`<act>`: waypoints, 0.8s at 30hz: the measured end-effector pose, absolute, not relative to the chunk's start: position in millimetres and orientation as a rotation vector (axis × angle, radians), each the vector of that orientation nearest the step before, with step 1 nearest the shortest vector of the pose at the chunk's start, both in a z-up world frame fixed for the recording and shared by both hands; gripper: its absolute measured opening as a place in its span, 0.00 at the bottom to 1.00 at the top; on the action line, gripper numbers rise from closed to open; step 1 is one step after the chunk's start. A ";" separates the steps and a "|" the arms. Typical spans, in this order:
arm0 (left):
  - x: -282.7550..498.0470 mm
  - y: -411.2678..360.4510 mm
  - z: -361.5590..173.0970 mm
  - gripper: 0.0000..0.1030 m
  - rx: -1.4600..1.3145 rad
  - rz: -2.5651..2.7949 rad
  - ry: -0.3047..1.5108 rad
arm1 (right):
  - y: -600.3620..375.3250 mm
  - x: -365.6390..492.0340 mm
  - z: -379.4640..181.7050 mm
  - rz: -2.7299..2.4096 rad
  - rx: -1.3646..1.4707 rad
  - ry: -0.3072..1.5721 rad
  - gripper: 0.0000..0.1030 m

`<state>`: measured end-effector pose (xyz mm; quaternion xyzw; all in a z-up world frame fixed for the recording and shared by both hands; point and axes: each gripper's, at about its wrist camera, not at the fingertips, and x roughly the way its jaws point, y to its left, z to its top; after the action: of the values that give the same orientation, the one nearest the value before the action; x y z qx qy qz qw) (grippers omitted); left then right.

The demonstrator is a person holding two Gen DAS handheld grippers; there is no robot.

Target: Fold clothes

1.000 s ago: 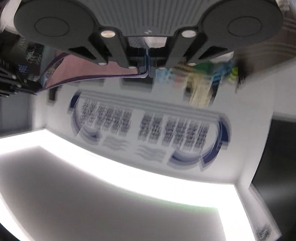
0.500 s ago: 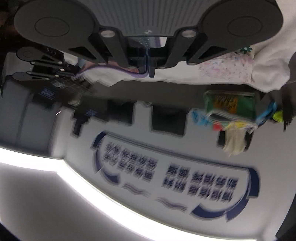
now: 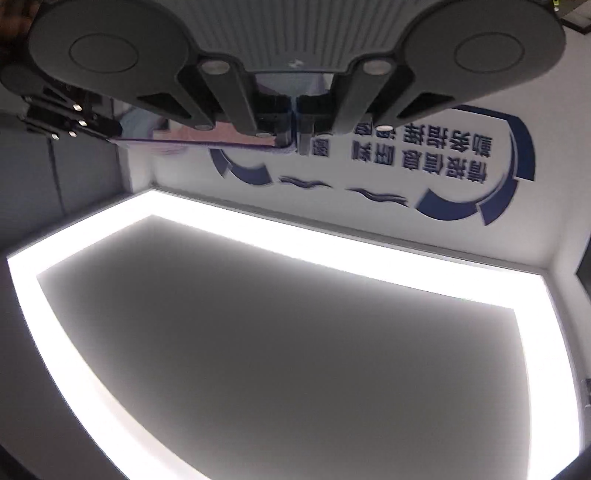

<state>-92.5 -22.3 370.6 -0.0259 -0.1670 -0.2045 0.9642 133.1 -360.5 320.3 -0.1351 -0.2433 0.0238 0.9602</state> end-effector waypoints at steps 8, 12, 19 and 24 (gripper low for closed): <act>-68.1 0.1 86.0 0.02 -0.097 -0.488 0.342 | -368.0 134.5 109.0 0.164 -0.386 0.192 0.03; -80.5 18.5 7.5 0.22 -0.123 -0.496 0.539 | -371.1 144.3 11.2 0.285 -0.338 0.632 0.08; -127.9 59.9 15.3 0.62 -0.217 -0.617 0.509 | -390.6 102.4 31.7 0.417 -0.307 0.661 0.71; -125.2 43.0 25.9 0.71 -0.278 -0.557 0.538 | -386.2 108.8 49.4 0.373 -0.062 0.589 0.75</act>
<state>-125.2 43.0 25.9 -0.1351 0.2615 -0.2708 0.9166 108.8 -386.2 49.4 -0.0301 0.2885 0.1825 0.9394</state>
